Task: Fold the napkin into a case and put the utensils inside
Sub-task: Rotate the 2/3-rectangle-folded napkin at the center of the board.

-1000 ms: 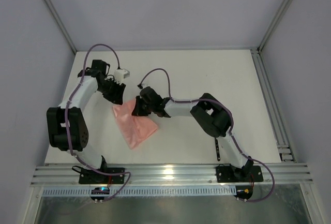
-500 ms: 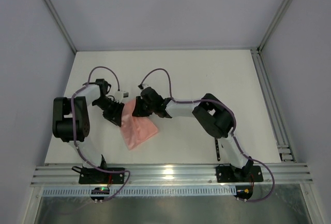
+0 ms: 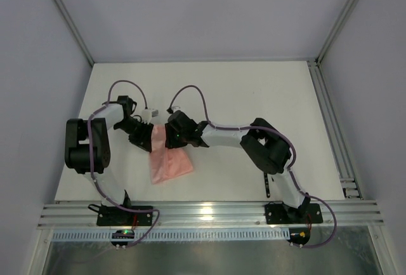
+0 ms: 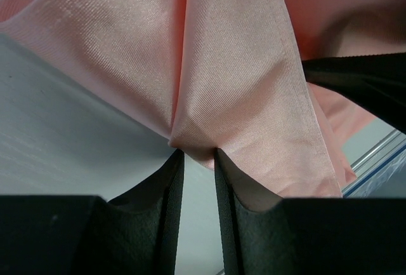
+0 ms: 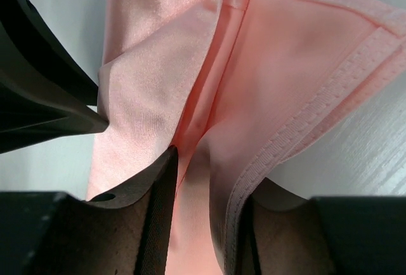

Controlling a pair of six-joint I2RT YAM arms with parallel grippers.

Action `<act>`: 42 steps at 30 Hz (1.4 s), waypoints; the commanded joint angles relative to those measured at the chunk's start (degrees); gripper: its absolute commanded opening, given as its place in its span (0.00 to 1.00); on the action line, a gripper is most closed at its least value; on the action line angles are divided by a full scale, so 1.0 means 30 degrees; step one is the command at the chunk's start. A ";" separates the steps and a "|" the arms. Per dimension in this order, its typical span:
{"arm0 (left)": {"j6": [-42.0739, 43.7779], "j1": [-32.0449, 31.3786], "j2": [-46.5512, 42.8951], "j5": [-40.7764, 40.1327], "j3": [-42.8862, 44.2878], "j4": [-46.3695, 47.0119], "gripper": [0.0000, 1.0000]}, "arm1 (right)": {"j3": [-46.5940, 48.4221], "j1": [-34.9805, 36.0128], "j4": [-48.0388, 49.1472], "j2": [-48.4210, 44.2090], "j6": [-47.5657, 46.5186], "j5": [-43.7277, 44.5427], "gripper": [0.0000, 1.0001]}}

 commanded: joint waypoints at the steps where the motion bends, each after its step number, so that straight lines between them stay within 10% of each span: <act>1: -0.0113 -0.0576 0.0346 0.0589 0.0046 0.1089 0.28 | 0.0260 0.0300 -0.1339 -0.1228 -0.0338 0.0846 0.40; 31: -0.0318 -0.3304 -0.0328 -0.1227 0.0016 0.1733 0.30 | -0.3784 -0.0579 0.3967 -0.2581 0.5667 -0.0796 0.49; 42: -0.0436 -0.3774 -0.0329 -0.0059 0.1011 0.1879 0.30 | -0.4806 -0.0550 0.3759 -0.2167 0.6926 0.1254 0.22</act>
